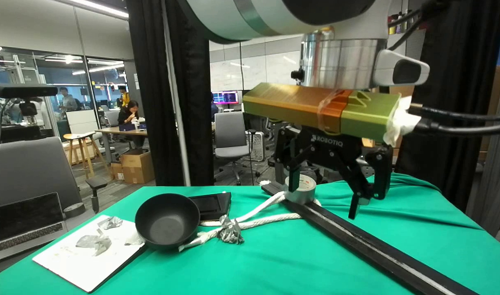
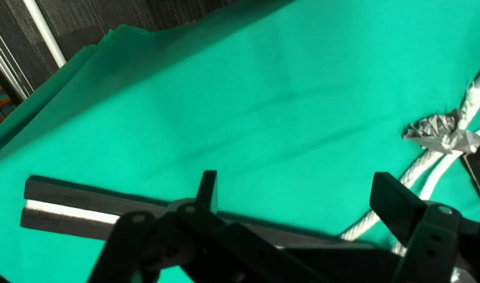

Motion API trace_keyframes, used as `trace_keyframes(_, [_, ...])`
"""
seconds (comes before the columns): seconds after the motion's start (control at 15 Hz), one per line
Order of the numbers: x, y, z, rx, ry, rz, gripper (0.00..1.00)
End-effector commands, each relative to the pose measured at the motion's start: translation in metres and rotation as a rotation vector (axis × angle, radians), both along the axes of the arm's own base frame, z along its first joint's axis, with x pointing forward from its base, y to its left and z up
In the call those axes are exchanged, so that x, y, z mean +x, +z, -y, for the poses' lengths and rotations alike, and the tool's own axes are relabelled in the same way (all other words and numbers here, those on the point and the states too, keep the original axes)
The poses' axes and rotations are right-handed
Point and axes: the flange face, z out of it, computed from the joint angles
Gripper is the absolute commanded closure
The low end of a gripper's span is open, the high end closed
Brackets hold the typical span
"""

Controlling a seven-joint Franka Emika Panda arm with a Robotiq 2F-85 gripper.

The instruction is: Put the masking tape in the bowl

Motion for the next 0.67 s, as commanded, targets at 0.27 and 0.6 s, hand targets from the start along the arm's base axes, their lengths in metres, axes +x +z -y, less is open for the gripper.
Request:
trace_keyframes(0.27, [0.063, 0.048, -0.024, -0.002, -0.143, 0.049, 0.00])
trace_keyframes(0.6, [0.109, 0.047, -0.051, 0.001, -0.225, -0.004, 0.00])
